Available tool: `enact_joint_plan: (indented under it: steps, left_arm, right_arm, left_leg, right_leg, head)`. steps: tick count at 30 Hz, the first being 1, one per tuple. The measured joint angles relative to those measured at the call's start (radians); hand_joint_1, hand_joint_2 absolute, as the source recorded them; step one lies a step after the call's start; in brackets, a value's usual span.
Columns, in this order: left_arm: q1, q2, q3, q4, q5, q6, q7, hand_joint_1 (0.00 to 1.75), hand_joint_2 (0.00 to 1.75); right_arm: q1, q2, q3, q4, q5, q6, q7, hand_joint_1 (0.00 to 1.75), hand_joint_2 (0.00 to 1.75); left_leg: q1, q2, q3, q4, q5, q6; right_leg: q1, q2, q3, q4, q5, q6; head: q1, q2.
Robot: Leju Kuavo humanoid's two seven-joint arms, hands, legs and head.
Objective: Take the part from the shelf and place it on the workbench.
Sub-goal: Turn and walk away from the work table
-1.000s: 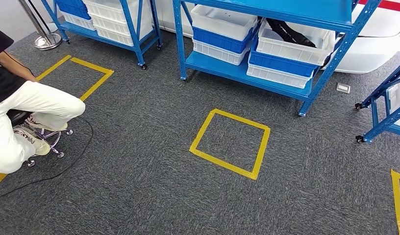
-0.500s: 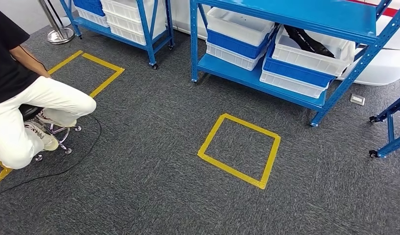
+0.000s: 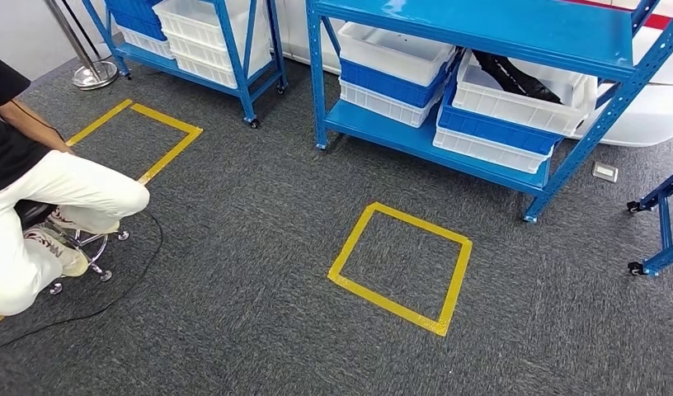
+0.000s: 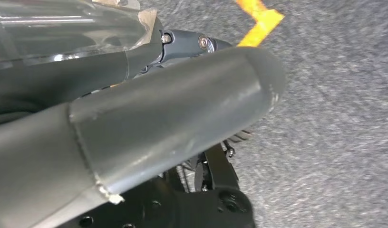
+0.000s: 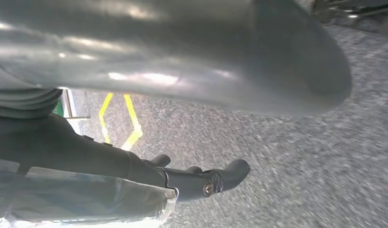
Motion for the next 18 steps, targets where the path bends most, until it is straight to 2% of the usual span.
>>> enact_joint_plan:
  steps: [1,3,5,6,7,8,10,11,12,13,14,15,16,17,18]
  left_arm:
    - [-0.001,0.001,0.000,0.000,0.000,0.000,0.000,0.00,0.00]
    - [-0.002,0.001,0.000,0.000,-0.001,0.000,0.000,0.00,0.00]
    - [-0.001,0.000,0.000,0.000,-0.002,0.000,0.000,0.00,0.00]
    - [0.000,-0.001,0.000,0.000,-0.003,0.000,0.000,0.00,0.00]
    - [0.001,-0.001,0.000,0.000,-0.003,0.000,-0.001,0.00,0.00]
    - [0.001,-0.001,0.000,0.000,-0.003,0.000,-0.001,0.00,0.00]
    - [0.001,-0.001,0.000,0.000,-0.003,0.000,-0.001,0.00,0.00]
    - [0.001,-0.001,0.000,0.000,-0.003,0.000,0.000,0.00,0.00]
    - [0.002,-0.001,0.000,0.000,-0.003,0.000,0.000,0.00,0.00]
    - [0.003,-0.001,0.000,0.000,-0.003,0.000,0.000,0.00,0.00]
    - [0.005,-0.001,0.000,0.000,-0.003,0.000,0.000,0.00,0.00]
    - [0.006,-0.001,0.000,0.000,-0.003,-0.001,0.000,0.00,0.00]
    - [0.006,-0.001,0.001,0.000,-0.004,-0.001,0.000,0.00,0.00]
    - [0.006,-0.001,0.001,0.000,-0.004,-0.001,0.000,0.00,0.00]
    - [0.005,-0.001,0.001,0.000,-0.004,-0.001,0.000,0.00,0.00]
  right_arm:
    - [-0.002,0.001,-0.001,0.000,0.001,-0.001,-0.001,0.00,0.00]
    - [-0.005,0.002,-0.003,0.000,0.002,-0.002,-0.001,0.00,0.00]
    - [-0.006,0.002,-0.004,0.000,0.002,-0.003,-0.001,0.00,0.00]
    - [-0.007,0.002,-0.004,0.000,0.003,-0.003,-0.002,0.00,0.00]
    - [-0.007,0.002,-0.004,0.000,0.003,-0.003,-0.002,0.00,0.00]
    - [-0.007,0.002,-0.004,0.000,0.003,-0.003,-0.002,0.00,0.00]
    - [-0.007,0.002,-0.004,0.000,0.003,-0.003,-0.003,0.00,0.00]
    - [-0.005,0.002,-0.004,0.000,0.003,-0.003,-0.003,0.00,0.00]
    - [-0.002,0.001,-0.005,0.000,0.003,-0.003,-0.003,0.00,0.00]
    - [0.001,0.001,-0.005,0.000,0.003,-0.003,-0.003,0.00,0.00]
    - [0.003,0.000,-0.006,0.000,0.003,-0.003,-0.003,0.00,0.00]
    - [0.005,0.000,-0.007,0.000,0.003,-0.003,-0.003,0.00,0.00]
    - [0.004,-0.001,-0.008,0.001,0.003,-0.003,-0.003,0.00,0.00]
    - [0.004,-0.001,-0.009,0.001,0.003,-0.003,-0.003,0.00,0.00]
    - [0.003,-0.001,-0.009,0.001,0.003,-0.004,-0.003,0.00,0.00]
  left_leg:
    - [-0.004,0.002,0.016,-0.043,0.017,0.007]
    - [-0.011,0.000,0.031,-0.068,0.008,0.022]
    - [-0.011,-0.006,0.052,-0.085,0.002,0.038]
    - [-0.010,-0.008,0.067,-0.093,-0.002,0.046]
    - [-0.009,-0.010,0.082,-0.100,-0.007,0.051]
    - [-0.008,-0.011,0.095,-0.105,-0.015,0.055]
    - [-0.009,-0.015,0.120,-0.108,-0.037,0.059]
    - [-0.009,-0.018,0.135,-0.108,-0.050,0.059]
    - [-0.010,-0.021,0.153,-0.108,-0.063,0.058]
    - [-0.010,-0.025,0.172,-0.108,-0.077,0.057]
    - [-0.010,-0.027,0.187,-0.108,-0.092,0.054]
    - [-0.011,-0.028,0.204,-0.107,-0.108,0.050]
    - [-0.011,-0.029,0.215,-0.107,-0.122,0.045]
    - [-0.011,-0.029,0.223,-0.109,-0.136,0.039]
    - [-0.011,-0.028,0.236,-0.107,-0.143,0.033]
  right_leg:
    - [0.003,0.000,0.009,-0.004,-0.011,0.006]
    - [0.009,0.001,0.030,-0.008,-0.015,0.024]
    - [0.009,0.001,0.037,0.010,-0.003,0.039]
    - [0.009,0.001,0.018,0.044,0.002,0.043]
    - [0.009,0.002,-0.014,0.097,0.000,0.043]
    - [0.007,0.002,-0.059,0.161,-0.010,0.041]
    - [0.007,0.002,-0.153,0.262,-0.058,0.034]
    - [0.007,0.002,-0.186,0.278,-0.082,0.034]
    - [0.007,0.002,-0.204,0.264,-0.090,0.036]
    - [0.007,0.002,-0.209,0.223,-0.075,0.042]
    - [0.006,0.002,-0.207,0.163,-0.032,0.054]
    - [0.006,0.001,-0.201,0.107,0.026,0.064]
    - [0.009,-0.001,-0.193,0.064,0.075,0.065]
    - [0.014,-0.001,-0.183,0.041,0.109,0.059]
    - [0.017,-0.001,-0.176,0.034,0.120,0.044]
  head:
    - [0.000,0.000]
    - [-0.002,0.000]
    - [-0.002,0.000]
    - [-0.001,0.000]
    - [0.000,0.000]
    - [0.002,0.000]
    - [0.002,0.000]
    - [0.002,0.000]
    - [0.002,0.000]
    - [0.003,0.000]
    - [0.003,0.000]
    - [0.003,0.000]
    - [0.002,0.000]
    - [0.001,0.000]
    - [0.000,0.000]
